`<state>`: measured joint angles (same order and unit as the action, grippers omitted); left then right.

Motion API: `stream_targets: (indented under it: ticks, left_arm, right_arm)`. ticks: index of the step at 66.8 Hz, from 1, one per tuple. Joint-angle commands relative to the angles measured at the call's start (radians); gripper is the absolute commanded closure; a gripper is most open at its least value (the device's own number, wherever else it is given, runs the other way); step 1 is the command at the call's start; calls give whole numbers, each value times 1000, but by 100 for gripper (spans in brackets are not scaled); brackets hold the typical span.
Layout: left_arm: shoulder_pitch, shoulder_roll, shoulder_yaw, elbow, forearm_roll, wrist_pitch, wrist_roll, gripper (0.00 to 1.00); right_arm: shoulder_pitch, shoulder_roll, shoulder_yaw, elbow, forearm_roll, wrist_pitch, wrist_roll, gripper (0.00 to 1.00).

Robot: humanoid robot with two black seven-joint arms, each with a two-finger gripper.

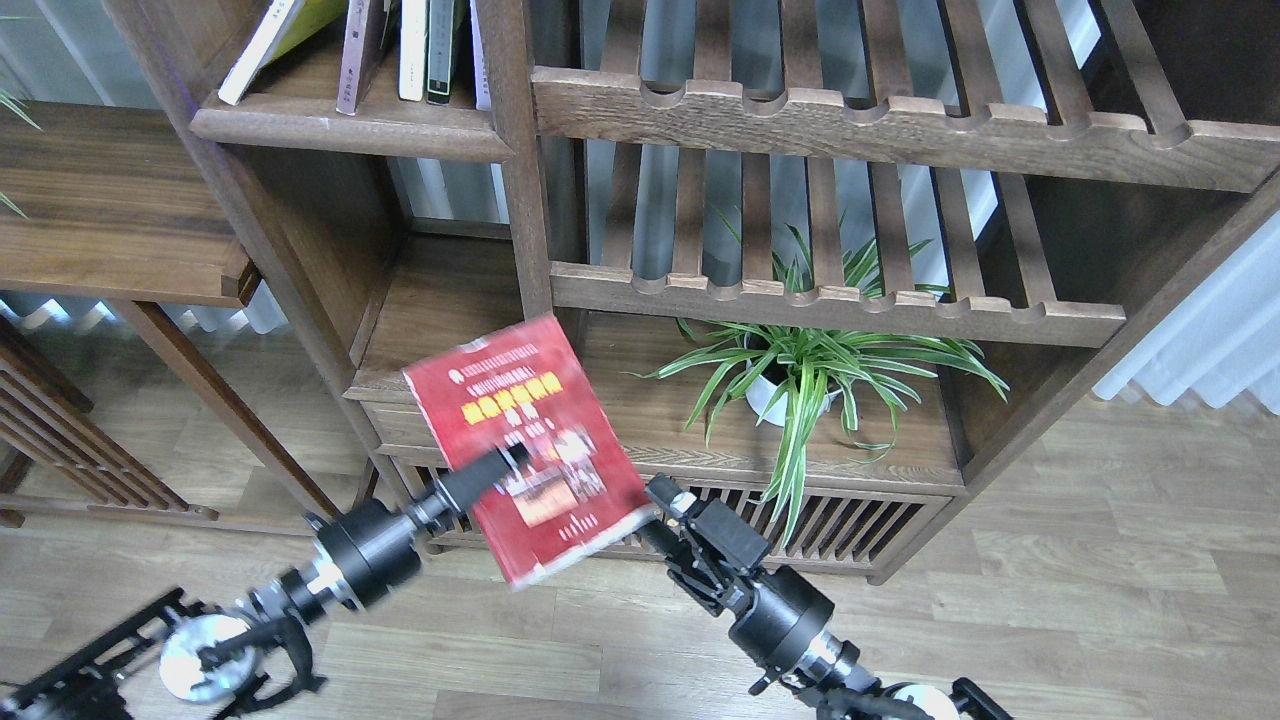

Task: Organize books on shelf
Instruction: 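Lift the red book with the left gripper up toward the top shelf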

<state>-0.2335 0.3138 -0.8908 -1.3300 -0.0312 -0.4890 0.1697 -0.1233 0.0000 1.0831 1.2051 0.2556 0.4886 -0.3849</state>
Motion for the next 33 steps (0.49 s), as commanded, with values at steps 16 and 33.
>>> stream_targets:
  ticks: [16, 33]
  left_arm:
    - [-3, -5, -194, -51, 30, 0, 268, 99]
    - [-13, -22, -393, -51, 28, 0, 272, 99]
  right_arm:
    - [24, 0, 1, -15, -2, 0, 0, 10]
    - [31, 0, 1, -30, -6, 0, 0, 10]
